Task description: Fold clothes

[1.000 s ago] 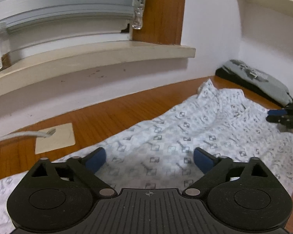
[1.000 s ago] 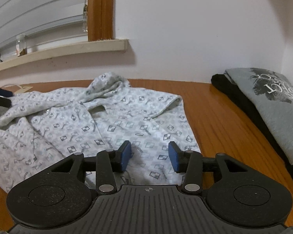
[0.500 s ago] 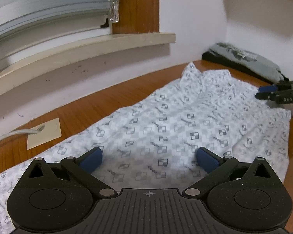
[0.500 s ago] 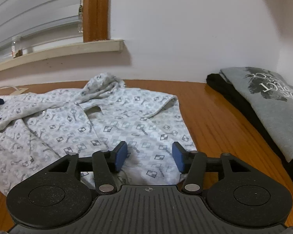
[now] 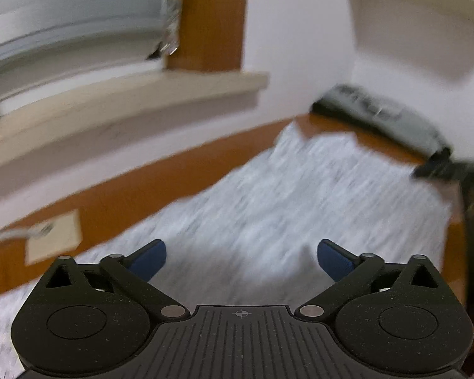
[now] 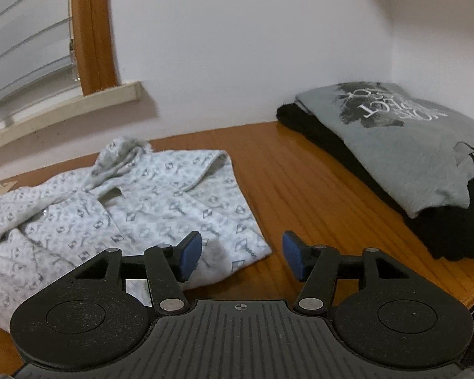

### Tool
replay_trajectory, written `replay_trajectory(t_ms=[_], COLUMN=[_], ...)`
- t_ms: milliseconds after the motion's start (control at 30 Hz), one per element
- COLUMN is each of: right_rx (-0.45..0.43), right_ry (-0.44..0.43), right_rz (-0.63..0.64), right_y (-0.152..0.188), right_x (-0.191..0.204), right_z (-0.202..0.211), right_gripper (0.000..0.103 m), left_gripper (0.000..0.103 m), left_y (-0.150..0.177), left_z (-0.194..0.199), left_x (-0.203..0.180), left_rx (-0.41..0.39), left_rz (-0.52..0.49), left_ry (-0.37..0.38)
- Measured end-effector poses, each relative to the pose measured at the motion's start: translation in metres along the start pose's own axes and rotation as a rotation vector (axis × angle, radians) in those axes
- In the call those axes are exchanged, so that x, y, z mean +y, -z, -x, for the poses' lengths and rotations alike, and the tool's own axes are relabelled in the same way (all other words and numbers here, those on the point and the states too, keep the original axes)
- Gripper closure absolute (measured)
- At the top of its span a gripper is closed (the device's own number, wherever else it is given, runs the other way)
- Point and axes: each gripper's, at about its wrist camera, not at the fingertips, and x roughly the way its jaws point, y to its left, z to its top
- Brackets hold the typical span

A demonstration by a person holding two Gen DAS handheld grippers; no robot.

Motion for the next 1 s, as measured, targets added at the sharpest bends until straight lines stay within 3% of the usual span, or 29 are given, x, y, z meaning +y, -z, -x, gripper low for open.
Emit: replay_trajectory(t_ms=[33,133,233,433,533,633,733,800,900,1000], right_rx=[-0.003,-0.012,-0.02,-0.023,-0.032,-0.036,-0.037,-0.037,-0.039,-0.044], right_ry=[-0.007,-0.026,-0.041,-0.049,-0.058,-0.068,-0.07,-0.071,-0.075,-0.079], right_rz=[-0.001,0.006,0.03,0.066,0.075,0.071,0.075,0.075,0.069,0.064], right_y=[0.0,0.0,-0.001,0.005,0.007,0.006,0.007,0.006,0.007,0.008], right_x=[-0.001,-0.002,0.0,0.005,0.004,0.002,0.002,0.002,0.001,0.0], right_z=[-0.001,-0.005,-0.007,-0.012,-0.012,-0.013,-0.013,-0.013,-0.012,-0.012], right_gripper=[0.046,0.046,0.046,0.046,0.045,0.045,0.045,0.045,0.045,0.045], left_gripper=[0.01,0.037,0.05,0.05,0.059,0.103,0.103,0.101,0.101,0.081], left_y=[-0.011,-0.043,-0.072,-0.099,-0.102,-0.098,-0.091,-0.087,-0.092,-0.098], left_z=[-0.005,-0.031,-0.066,-0.141,-0.169,-0.182,-0.185,-0.189,-0.18,-0.168], left_x=[-0.005,-0.02,-0.036,-0.071,-0.079,-0.08,-0.09,-0.095,-0.093,-0.09], left_rx=[-0.009,-0.012,0.007,0.074,0.106,0.135,0.162,0.175,0.139,0.091], left_rz=[-0.005,-0.03,-0.036,-0.11,-0.136,-0.134,-0.169,-0.202,-0.17,-0.135], left_ry=[0.013,0.024,0.066,0.05,0.019,0.034,0.098,0.091,0.08,0.058])
